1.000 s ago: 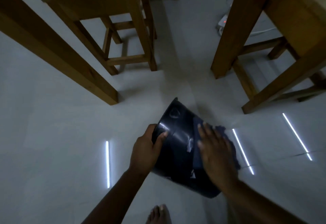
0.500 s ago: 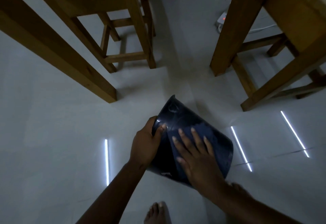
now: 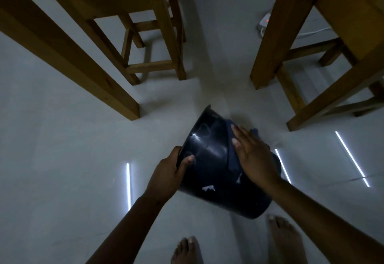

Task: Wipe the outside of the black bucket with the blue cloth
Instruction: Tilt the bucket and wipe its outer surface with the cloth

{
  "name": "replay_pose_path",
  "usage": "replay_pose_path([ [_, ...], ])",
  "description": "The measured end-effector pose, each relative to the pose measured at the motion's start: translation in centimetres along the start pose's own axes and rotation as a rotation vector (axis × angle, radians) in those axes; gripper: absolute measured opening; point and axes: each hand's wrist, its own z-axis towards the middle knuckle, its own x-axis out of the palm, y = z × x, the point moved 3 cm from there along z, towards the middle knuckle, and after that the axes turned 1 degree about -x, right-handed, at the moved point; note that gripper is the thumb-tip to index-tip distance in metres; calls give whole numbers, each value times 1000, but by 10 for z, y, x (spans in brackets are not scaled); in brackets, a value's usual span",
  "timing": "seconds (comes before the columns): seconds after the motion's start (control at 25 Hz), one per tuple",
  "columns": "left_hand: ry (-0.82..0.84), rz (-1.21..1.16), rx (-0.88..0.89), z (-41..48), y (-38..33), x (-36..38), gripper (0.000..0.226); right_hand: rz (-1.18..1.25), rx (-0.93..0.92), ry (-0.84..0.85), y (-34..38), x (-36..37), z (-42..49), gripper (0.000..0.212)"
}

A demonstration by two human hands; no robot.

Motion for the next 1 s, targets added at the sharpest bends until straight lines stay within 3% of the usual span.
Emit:
replay_pose_path([
  [0.12,-133,87,5,5,-10,0,25,-24,69,-43,-3,14,-37,55],
  [0.28,-140,91,54,20,-22,-3,22,-145,-244,6,32,34,-60,55],
  [0.4,-144,90,59,18,-18,-1,24,21,-14,39,-2,13,-12,54],
  [0.48,-151,118,54,15,-19,0,24,41,126,1,-8,17,-33,55],
  [0.6,-156,138,79,18,-20,0,22,-143,-204,34,38,32,-81,55],
  [0.68,-117,90,91,20,-23,-2,18,-151,-293,50,33,32,-56,55],
  [0.84,21,92,48,10,-15,-6,35,175,87,65,-20,13,-17,58],
  [0.92,-45,146,36,10,-11,-8,32,60,-2,75,-1,23,-48,56],
  [1.0,-96,167,72,17,-14,-4,24,-94,-248,71,27,33,-77,55],
])
